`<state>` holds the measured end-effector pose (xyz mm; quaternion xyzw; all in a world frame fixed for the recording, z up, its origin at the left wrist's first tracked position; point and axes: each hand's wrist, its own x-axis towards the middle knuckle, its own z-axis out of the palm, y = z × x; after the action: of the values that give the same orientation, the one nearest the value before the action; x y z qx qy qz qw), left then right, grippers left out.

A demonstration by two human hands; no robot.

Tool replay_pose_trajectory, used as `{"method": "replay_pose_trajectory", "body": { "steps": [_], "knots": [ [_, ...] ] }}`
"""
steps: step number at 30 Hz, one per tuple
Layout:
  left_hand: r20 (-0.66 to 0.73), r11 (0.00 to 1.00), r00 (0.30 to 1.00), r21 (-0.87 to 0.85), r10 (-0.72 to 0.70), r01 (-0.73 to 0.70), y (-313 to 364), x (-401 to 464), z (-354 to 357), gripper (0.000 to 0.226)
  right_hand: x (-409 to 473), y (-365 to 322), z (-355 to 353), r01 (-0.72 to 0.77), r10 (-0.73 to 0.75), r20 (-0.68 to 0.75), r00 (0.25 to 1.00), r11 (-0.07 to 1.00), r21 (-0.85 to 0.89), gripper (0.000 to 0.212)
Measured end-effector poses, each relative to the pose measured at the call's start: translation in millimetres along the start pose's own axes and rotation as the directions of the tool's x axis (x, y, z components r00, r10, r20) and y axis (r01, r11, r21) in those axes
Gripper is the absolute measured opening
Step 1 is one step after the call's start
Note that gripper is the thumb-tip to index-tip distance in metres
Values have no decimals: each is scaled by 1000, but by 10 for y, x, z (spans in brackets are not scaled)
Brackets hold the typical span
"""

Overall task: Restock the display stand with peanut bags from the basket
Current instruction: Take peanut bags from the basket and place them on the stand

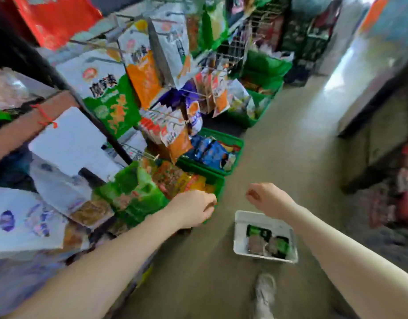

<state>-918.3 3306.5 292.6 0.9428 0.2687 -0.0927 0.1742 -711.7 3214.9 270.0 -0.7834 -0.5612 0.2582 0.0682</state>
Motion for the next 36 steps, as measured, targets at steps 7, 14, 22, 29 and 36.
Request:
{"method": "replay_pose_trajectory", "body": {
  "steps": [7, 14, 22, 29, 36],
  "knots": [
    [180, 989, 983, -144, 38, -12, 823, 1459, 836, 23, -19, 1776, 141, -315, 304, 96, 948, 939, 137, 17],
    [422, 977, 905, -173, -44, 128, 1066, 2733, 2394, 22, 421, 3322, 1000, -536, 498, 217, 839, 826, 177, 18],
    [543, 936, 832, -220, -115, 273, 693, 3901, 4564, 26, 1157, 4452, 3056, -612, 533, 367, 762, 778, 140, 19],
    [561, 999, 826, 37, -47, 31, 351, 4615, 6248, 64, 1757, 4956, 4363, -489, 466, 319, 825, 872, -8, 18],
    [561, 974, 826, 211, -50, -84, 116, 4957, 6915, 73, 1908, 5149, 4863, -398, 447, 360, 819, 894, -207, 53]
  ]
}}
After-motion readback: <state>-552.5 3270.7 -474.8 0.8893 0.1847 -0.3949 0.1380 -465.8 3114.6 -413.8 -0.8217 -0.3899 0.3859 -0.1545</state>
